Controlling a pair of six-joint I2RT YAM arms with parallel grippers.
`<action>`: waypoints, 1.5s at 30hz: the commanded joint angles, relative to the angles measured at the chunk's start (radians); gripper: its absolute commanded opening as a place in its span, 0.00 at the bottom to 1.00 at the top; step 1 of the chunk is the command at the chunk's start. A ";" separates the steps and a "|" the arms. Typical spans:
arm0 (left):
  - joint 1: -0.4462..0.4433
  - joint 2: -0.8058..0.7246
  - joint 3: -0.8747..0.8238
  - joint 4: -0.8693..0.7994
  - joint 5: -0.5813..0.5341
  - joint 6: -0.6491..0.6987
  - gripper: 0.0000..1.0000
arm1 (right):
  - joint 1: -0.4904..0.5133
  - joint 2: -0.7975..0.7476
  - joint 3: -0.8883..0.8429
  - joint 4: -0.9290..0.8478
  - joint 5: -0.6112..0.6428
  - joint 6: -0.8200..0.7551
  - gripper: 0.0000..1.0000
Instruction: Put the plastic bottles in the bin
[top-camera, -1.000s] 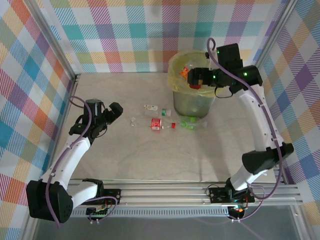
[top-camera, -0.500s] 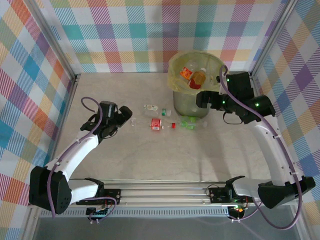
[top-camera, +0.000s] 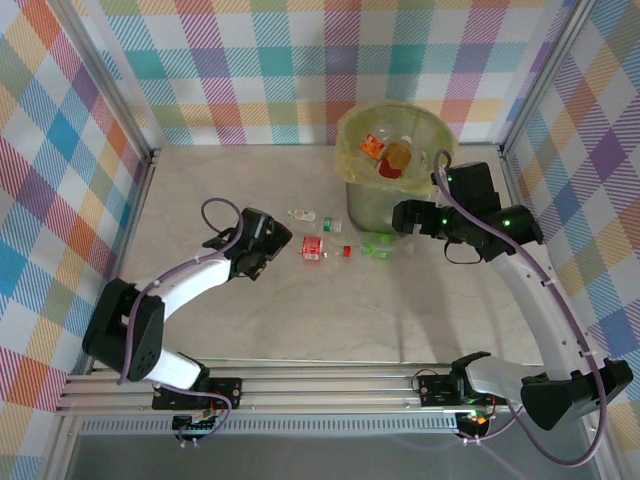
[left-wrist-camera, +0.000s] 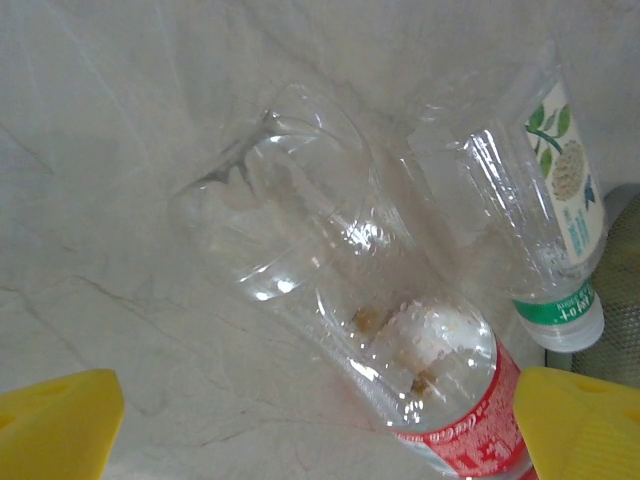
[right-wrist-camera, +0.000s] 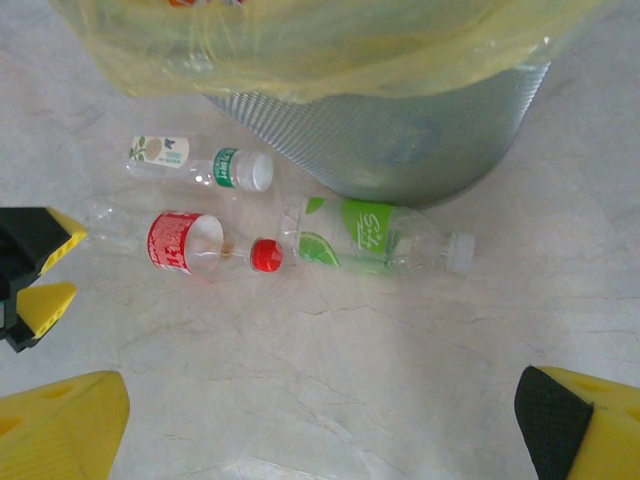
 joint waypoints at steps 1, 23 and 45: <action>-0.016 0.049 0.046 0.061 0.001 -0.062 1.00 | 0.006 -0.019 -0.012 0.031 0.000 0.002 1.00; -0.026 0.227 0.134 0.025 0.000 -0.066 1.00 | 0.007 0.005 -0.029 0.067 -0.015 -0.005 1.00; -0.024 0.220 0.087 -0.007 -0.022 -0.042 0.58 | 0.017 0.017 -0.038 0.072 -0.042 0.004 1.00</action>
